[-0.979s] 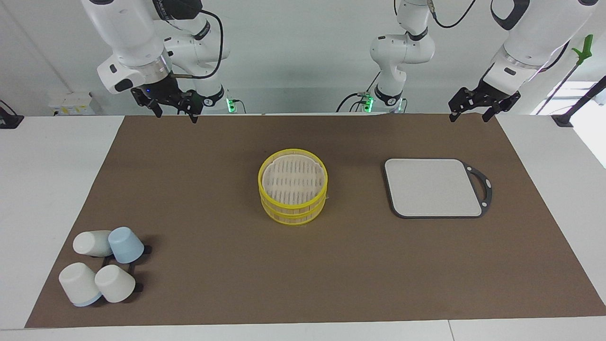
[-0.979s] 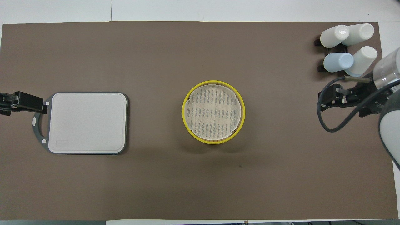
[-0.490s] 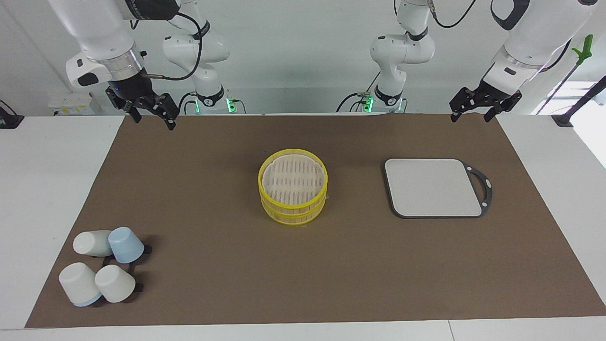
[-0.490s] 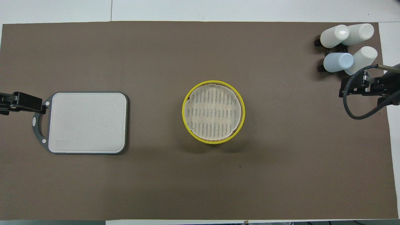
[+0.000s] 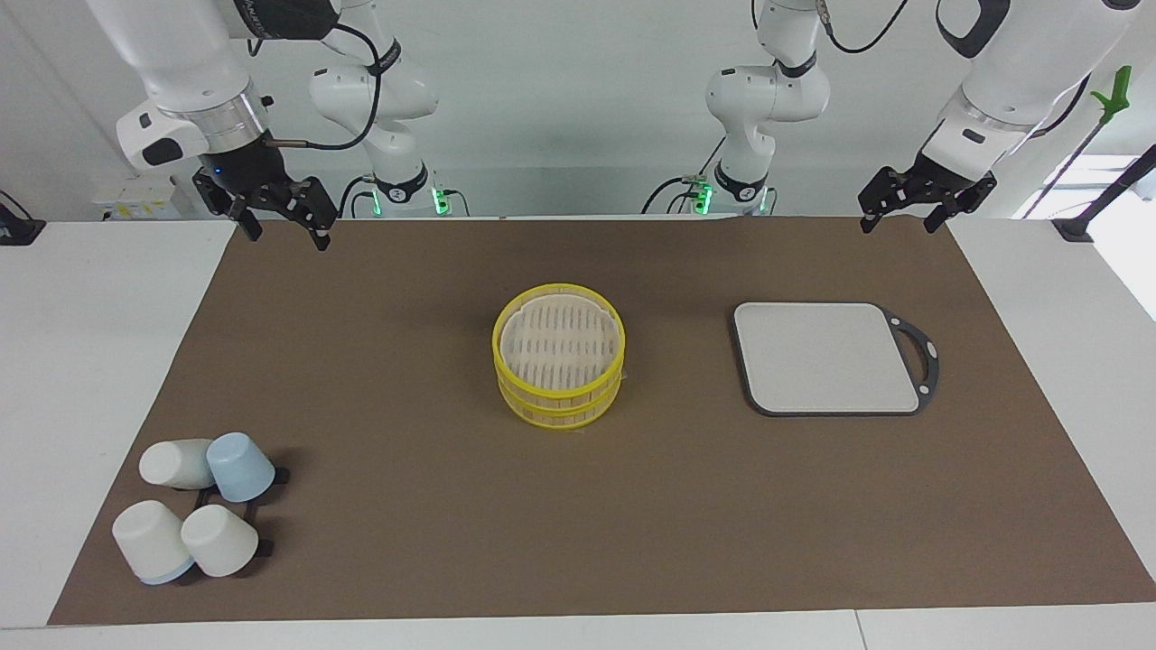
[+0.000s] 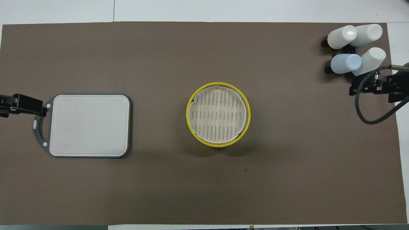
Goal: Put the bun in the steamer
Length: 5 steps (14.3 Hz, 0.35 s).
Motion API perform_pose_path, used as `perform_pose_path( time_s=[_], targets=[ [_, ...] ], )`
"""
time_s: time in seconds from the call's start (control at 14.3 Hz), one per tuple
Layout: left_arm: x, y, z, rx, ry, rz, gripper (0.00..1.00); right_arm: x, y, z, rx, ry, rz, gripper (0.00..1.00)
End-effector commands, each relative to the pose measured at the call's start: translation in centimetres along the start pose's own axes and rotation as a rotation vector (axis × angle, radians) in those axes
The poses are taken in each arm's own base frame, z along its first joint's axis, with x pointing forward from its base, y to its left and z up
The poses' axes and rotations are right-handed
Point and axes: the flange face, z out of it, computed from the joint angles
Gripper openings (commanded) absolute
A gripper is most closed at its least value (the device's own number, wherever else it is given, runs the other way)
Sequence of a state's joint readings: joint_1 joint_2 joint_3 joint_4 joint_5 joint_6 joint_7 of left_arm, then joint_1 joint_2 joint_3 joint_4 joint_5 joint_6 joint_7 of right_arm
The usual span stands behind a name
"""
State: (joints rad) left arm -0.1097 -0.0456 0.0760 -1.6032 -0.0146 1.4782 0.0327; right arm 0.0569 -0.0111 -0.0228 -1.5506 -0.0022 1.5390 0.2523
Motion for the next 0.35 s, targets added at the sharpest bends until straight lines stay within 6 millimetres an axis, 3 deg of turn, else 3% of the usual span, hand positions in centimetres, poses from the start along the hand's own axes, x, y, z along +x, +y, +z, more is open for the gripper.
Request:
perform_pose_path(
  time_s=[0.0,0.28],
  targets=[
    [-0.11,-0.16,0.05,0.019,0.013,0.013,1.00,0.02,0.83,0.11,-0.002,0.009,-0.013,1.00],
    [-0.09,-0.16,-0.03,0.019,0.016,0.013,1.00,0.01,0.92,0.13,-0.003,0.006,-0.011,1.00]
  ],
)
